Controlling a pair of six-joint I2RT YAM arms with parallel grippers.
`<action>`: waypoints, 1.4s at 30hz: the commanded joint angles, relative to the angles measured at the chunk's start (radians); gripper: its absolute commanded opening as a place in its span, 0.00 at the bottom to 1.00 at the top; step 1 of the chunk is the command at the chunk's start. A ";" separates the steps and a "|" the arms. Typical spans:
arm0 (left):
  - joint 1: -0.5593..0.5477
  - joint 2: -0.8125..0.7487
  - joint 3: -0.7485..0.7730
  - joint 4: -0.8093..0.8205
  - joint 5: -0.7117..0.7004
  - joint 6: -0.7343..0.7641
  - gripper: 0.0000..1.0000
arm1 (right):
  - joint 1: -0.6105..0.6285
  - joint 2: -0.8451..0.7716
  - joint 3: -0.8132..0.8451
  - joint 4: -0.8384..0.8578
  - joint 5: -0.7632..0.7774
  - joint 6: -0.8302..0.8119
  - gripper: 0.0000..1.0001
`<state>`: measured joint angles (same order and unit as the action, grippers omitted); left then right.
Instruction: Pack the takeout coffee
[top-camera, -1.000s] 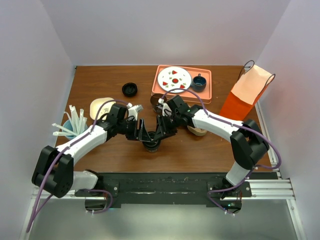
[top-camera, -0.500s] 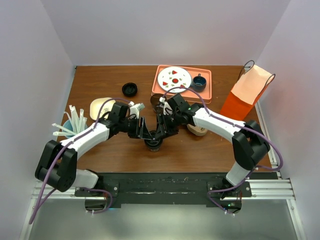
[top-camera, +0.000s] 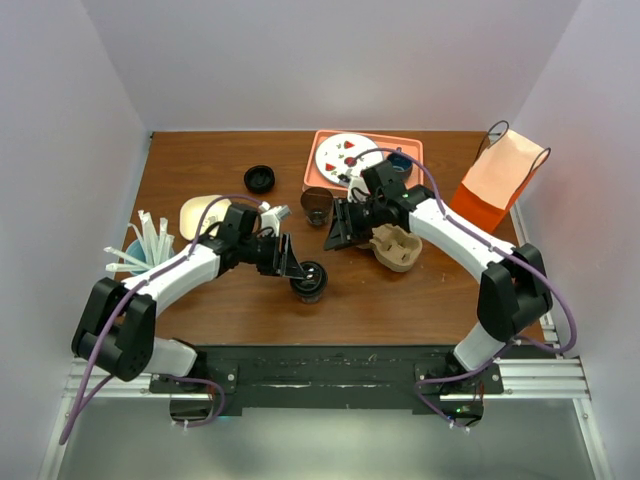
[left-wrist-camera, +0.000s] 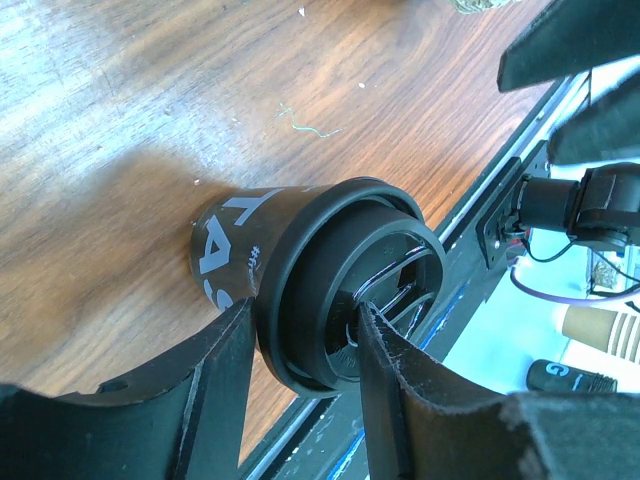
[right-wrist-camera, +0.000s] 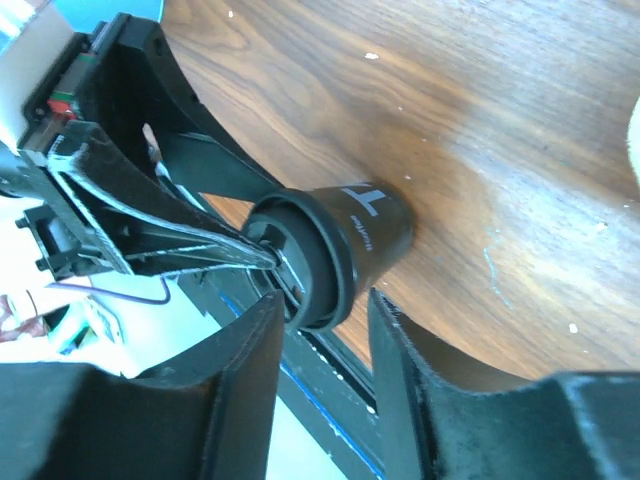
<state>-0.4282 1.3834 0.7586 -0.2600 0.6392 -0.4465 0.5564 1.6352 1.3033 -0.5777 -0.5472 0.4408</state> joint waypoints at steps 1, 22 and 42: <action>-0.006 0.054 -0.018 -0.125 -0.159 0.107 0.40 | -0.013 0.035 0.001 -0.017 -0.105 -0.102 0.40; -0.021 0.068 -0.025 -0.122 -0.185 0.072 0.40 | -0.012 0.175 -0.055 0.035 -0.295 -0.191 0.33; -0.030 0.146 -0.068 -0.099 -0.269 0.026 0.36 | -0.012 0.134 -0.361 0.240 -0.025 0.021 0.14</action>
<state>-0.4408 1.4250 0.7650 -0.2264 0.6308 -0.4744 0.5190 1.7397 1.0641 -0.3229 -0.8165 0.4164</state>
